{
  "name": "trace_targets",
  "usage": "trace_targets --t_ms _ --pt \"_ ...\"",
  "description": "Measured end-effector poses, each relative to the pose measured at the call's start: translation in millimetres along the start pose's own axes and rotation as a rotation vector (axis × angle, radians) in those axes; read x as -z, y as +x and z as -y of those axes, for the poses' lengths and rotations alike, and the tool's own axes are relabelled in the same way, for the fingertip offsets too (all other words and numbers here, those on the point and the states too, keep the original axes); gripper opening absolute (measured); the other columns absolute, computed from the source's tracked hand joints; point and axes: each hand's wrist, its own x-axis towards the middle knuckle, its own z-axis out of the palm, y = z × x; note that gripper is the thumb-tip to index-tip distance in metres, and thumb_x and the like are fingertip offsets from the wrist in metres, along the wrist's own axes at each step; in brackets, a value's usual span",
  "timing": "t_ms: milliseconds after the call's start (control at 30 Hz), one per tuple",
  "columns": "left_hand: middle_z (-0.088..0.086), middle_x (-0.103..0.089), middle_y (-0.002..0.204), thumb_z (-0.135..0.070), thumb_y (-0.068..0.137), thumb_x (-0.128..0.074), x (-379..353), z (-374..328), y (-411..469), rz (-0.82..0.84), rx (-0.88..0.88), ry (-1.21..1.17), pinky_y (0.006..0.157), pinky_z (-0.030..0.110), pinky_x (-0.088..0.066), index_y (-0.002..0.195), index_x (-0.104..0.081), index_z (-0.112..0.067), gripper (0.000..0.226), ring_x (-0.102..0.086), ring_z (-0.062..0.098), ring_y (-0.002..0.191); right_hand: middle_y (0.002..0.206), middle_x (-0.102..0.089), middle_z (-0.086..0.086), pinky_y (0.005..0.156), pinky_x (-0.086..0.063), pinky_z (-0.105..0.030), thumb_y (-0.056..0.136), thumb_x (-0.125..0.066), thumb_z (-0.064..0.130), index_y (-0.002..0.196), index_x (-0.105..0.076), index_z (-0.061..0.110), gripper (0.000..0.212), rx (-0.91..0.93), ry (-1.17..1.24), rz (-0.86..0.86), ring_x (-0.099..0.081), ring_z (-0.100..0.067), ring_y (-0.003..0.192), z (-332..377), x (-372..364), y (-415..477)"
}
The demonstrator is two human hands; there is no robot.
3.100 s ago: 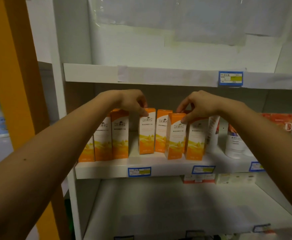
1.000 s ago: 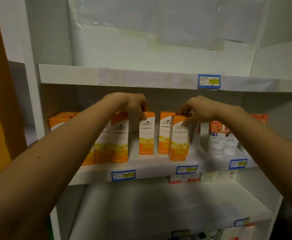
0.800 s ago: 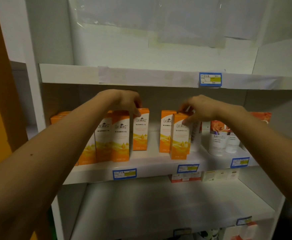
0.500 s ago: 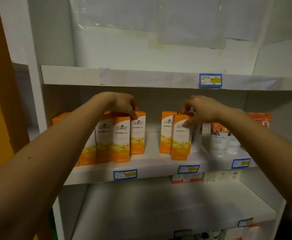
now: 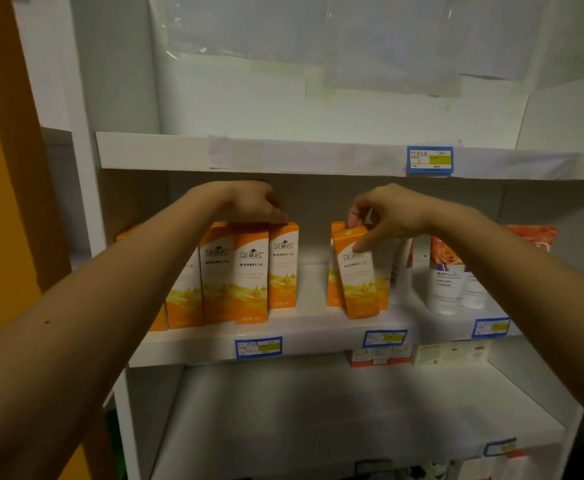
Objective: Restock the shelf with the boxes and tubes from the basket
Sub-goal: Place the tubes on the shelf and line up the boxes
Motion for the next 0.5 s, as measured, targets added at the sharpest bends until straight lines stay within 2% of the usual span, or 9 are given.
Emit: trace_targets --t_ms 133,333,500 --pt "0.004 -0.059 0.126 -0.046 0.086 -0.053 1.7 1.4 -3.4 -0.037 -0.019 -0.023 0.098 0.040 -0.047 0.126 -0.053 -0.019 0.048 -0.056 0.023 0.112 0.099 -0.056 0.005 0.066 -0.042 -0.013 0.075 -0.074 0.024 0.095 -0.056 0.023 0.027 0.074 0.149 -0.048 -0.053 -0.008 0.086 16.6 -4.9 7.9" --pt "0.006 -0.055 0.133 -0.037 0.092 -0.048 3.9 0.1 -6.9 -0.078 -0.039 -0.018 0.095 0.033 -0.040 0.131 -0.051 -0.015 0.045 -0.052 0.023 0.119 0.073 -0.049 0.015 0.046 -0.036 -0.004 0.070 -0.079 0.026 0.095 -0.063 0.018 0.031 0.121 0.306 -0.138 -0.043 0.000 0.059 40.0 -23.7 22.3" --pt "0.007 -0.055 0.132 -0.035 0.093 -0.047 4.7 2.9 -4.8 -0.080 -0.043 0.001 0.094 0.032 -0.041 0.129 -0.051 -0.015 0.042 -0.053 0.024 0.118 0.071 -0.051 0.013 0.042 -0.033 -0.002 0.069 -0.080 0.023 0.084 -0.060 0.018 0.025 0.113 0.374 -0.113 -0.042 0.000 0.056 46.6 -34.2 33.0"
